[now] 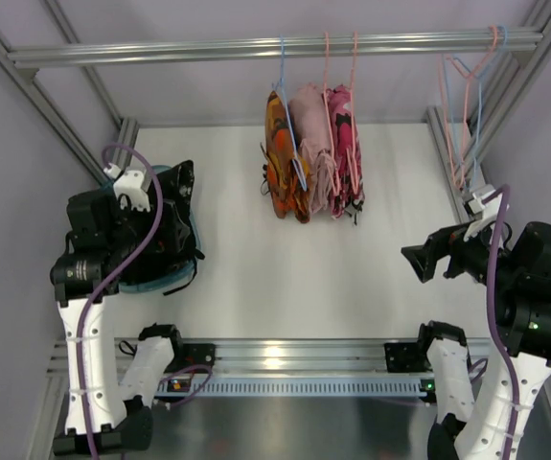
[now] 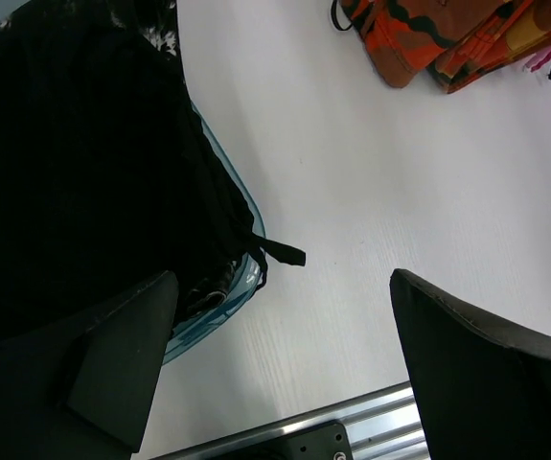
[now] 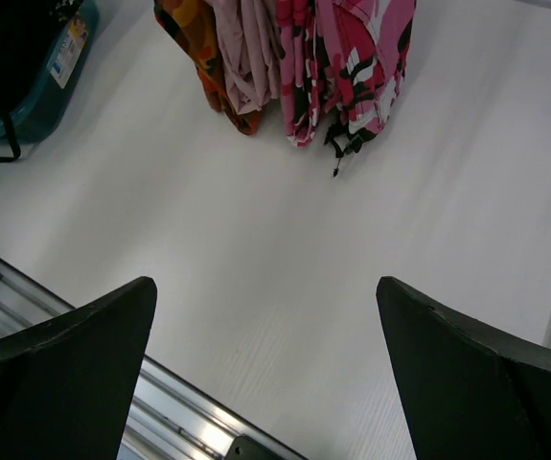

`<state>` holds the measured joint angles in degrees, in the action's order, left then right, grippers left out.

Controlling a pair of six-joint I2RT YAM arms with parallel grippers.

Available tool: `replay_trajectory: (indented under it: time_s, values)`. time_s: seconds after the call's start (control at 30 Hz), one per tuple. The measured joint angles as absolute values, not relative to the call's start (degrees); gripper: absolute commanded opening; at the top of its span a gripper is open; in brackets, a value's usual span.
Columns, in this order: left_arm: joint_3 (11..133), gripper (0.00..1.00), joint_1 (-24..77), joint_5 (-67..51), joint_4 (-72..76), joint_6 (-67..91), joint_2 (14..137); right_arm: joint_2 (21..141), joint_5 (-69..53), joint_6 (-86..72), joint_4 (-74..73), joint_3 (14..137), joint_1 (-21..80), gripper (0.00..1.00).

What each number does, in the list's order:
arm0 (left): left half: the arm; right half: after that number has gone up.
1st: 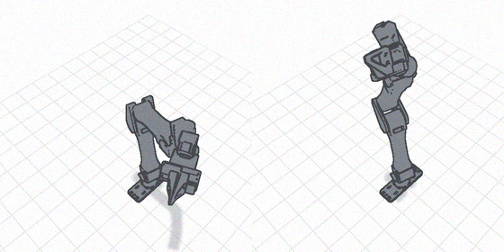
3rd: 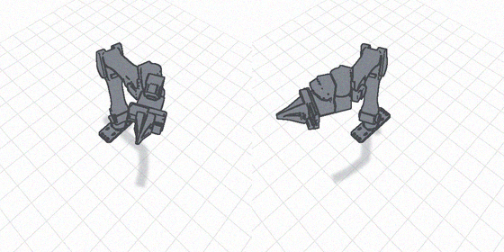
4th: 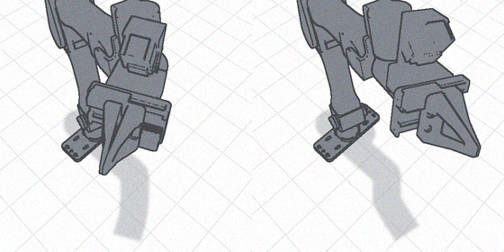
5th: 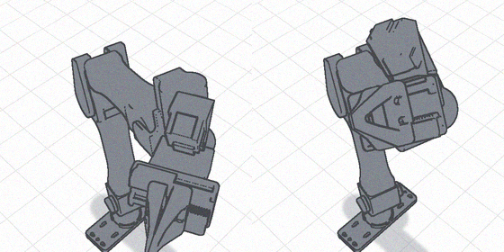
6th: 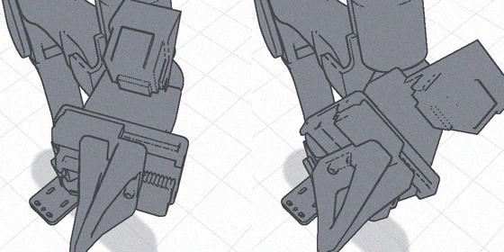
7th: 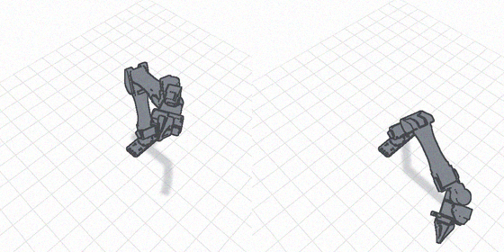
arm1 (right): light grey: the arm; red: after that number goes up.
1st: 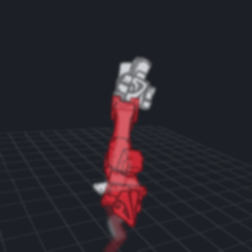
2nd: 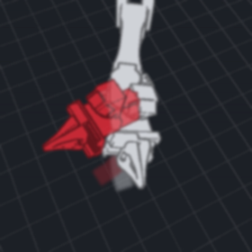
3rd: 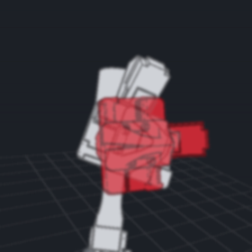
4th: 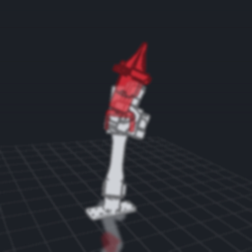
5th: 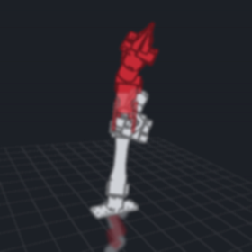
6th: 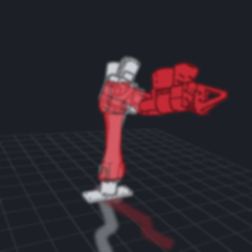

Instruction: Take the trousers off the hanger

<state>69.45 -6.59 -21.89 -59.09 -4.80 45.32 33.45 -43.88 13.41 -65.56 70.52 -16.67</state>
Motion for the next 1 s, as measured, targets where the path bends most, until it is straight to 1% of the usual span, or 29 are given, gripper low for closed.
replay_trajectory:
  time_s: [0.13, 0.23, 0.4, 0.53, 0.63, 0.7, 0.8, 0.9, 1.0]
  values:
    - [70.26, 0.98, -6.59, -21.19, -57.41, -0.16, 48.36, 33.5, -43.88, 12.69, -65.52, 70.52, -16.67, 0.99]
    - [71.81, 0.98, -6.59, -25.39, -53.06, 4.95, 51.68, 33.69, -43.88, 12.14, -65.25, 70.61, -16.67, 0.99]
    - [70.41, 0.97, -6.52, -35.11, -37.76, 18.59, 54.59, 34.26, -43.79, 11.42, -64.6, 71.16, -16.67, 1.0]
    - [67.59, 0.95, -5.28, -38.11, -21.87, 31.88, 54.94, 34.3, -43.64, 10.83, -64.31, 71.37, -16.67, 0.99]
    - [67.18, 0.94, -0.05, -36.75, -12.58, 37.52, 56.71, 34.33, -43.59, 10.33, -64.23, 71.37, -16.67, 1.0]
    - [67.26, 0.93, 6.37, -34.76, -7.42, 39.48, 58.94, 34.48, -43.57, 9.93, -64.01, 71.37, -16.67, 0.99]
    - [67.29, 0.9, 13.19, -33.58, -1.5, 42.48, 63.09, 35.16, -43.4, 9.72, -63.42, 71.37, -16.67, 1.0]
    - [67.29, 0.87, 16.19, -31.99, 3.18, 45.1, 67.33, 36.14, -42.96, 9.34, -63.26, 71.75, -16.67, 1.0]
    - [67.51, 0.81, 18.44, -30.72, 7.16, 47.44, 71.57, 36.8, -42.54, 9.3, -63.02, 72.86, -16.67, 0.99]
